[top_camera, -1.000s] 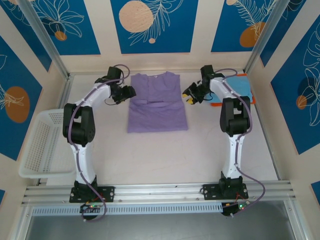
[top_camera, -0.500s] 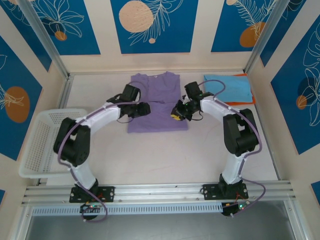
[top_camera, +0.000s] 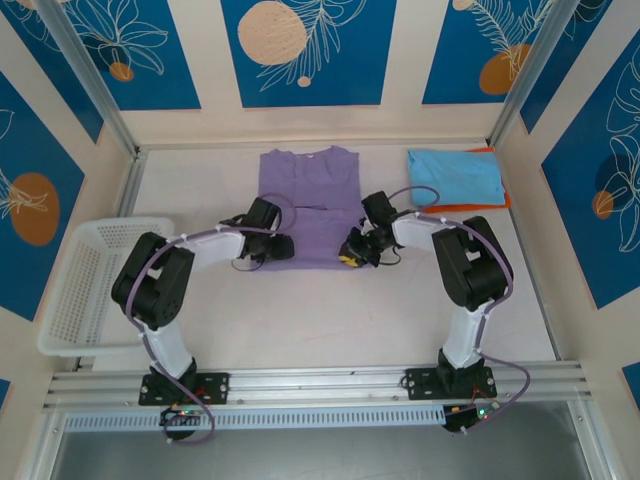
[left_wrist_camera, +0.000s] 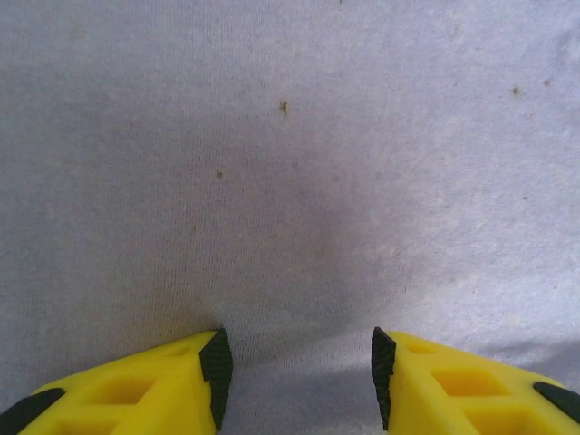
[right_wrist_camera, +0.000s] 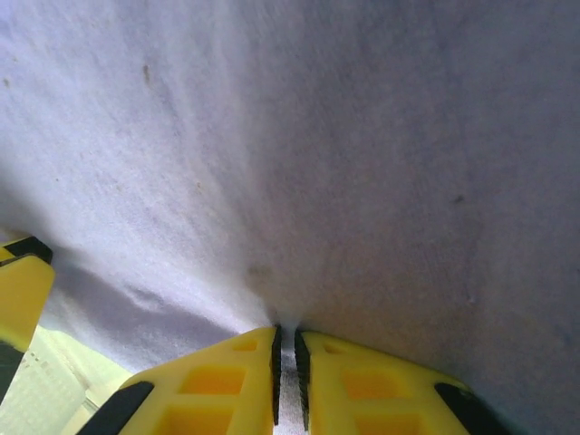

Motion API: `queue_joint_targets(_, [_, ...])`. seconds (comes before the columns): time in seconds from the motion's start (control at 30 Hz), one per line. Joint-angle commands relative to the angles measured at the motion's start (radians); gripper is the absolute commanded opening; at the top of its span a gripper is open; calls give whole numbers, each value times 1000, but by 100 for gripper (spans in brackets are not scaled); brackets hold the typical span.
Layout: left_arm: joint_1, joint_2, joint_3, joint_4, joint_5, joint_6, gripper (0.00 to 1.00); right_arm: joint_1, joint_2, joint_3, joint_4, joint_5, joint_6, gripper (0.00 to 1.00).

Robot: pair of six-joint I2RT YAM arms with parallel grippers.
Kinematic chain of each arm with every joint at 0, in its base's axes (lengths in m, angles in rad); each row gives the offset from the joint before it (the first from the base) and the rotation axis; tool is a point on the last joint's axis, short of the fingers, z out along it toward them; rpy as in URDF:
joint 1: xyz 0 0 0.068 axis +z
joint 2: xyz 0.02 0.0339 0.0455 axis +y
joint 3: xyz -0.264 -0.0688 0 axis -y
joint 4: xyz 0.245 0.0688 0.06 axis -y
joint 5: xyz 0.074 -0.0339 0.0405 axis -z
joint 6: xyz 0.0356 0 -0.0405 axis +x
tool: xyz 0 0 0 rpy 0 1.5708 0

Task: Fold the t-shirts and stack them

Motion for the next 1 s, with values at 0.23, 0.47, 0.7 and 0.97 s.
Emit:
queue_joint_targets(0.23, [-57, -205, -373, -22, -14, -97, 49, 171, -219, -430, 95, 152, 192, 23])
queue_joint_targets(0.47, [-108, -516, -496, -114, -56, -175, 53, 331, -438, -450, -30, 290, 297, 28])
queue_joint_targets(0.7, [-104, -666, -307, -262, -125, -99, 53, 311, -575, -295, -160, 427, 208, 25])
queue_joint_targets(0.97, [-80, -310, -25, -207, -35, 25, 39, 210, -288, -41, -135, 282, 79, 5])
